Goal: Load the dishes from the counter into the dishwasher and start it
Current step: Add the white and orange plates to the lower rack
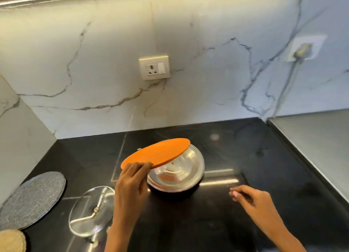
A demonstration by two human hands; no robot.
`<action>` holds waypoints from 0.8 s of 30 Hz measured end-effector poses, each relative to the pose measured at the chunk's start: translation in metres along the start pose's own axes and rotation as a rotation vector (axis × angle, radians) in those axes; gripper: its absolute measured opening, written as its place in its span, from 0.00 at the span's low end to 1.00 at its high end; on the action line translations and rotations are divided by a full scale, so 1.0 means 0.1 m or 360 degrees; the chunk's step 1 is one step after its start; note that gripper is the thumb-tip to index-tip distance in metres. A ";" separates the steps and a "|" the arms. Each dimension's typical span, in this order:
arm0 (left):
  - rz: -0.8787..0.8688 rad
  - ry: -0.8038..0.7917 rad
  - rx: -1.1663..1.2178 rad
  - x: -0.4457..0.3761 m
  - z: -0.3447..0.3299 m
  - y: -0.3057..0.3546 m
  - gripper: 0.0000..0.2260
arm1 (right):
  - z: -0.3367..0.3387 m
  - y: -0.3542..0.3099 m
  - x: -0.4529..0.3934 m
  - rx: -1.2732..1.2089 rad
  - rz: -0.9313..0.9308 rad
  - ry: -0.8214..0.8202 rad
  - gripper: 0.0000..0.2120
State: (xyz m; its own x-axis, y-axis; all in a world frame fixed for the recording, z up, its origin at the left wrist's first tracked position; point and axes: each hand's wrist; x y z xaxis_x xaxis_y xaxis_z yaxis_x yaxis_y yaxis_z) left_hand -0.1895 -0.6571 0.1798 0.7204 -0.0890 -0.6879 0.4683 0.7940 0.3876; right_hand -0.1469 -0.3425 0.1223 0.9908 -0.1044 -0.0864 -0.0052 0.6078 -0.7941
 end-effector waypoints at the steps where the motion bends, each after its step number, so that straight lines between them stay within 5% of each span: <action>1: -0.0031 -0.0032 0.0048 0.11 -0.02 0.23 0.11 | 0.11 0.11 0.17 -0.0027 -0.0024 0.0043 0.11; 5: -0.0147 -0.0208 0.0289 0.48 -0.15 1.14 0.11 | 0.66 0.58 0.83 0.0014 -0.0076 0.0180 0.01; 11: -0.0431 -0.0457 0.0692 1.07 -0.65 2.58 0.11 | 1.66 1.36 2.16 0.0344 -0.0233 0.0545 0.04; 19: -0.0793 -0.1077 0.1171 1.85 -1.72 4.25 0.10 | 2.54 2.15 3.62 0.0566 -0.0535 0.1049 0.33; 24: -0.0914 -0.1432 0.1398 2.34 -2.52 4.92 0.11 | 2.70 2.82 4.12 0.0845 -0.0657 0.1261 0.29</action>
State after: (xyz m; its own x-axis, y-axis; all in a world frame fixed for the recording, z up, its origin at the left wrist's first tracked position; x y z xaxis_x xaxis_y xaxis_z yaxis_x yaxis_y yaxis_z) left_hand 0.0804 -0.1358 0.0544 0.2400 -0.8923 -0.3823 0.7328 -0.0918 0.6743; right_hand 0.2964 -0.0020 0.0254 0.5276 -0.7541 -0.3910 0.5650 0.6553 -0.5014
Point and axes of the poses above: each hand's wrist, its own x-axis away from the middle knuckle, its own z-axis out of the back of the hand, y = z × x, and after that the axes turned 4 degrees about x, right-handed
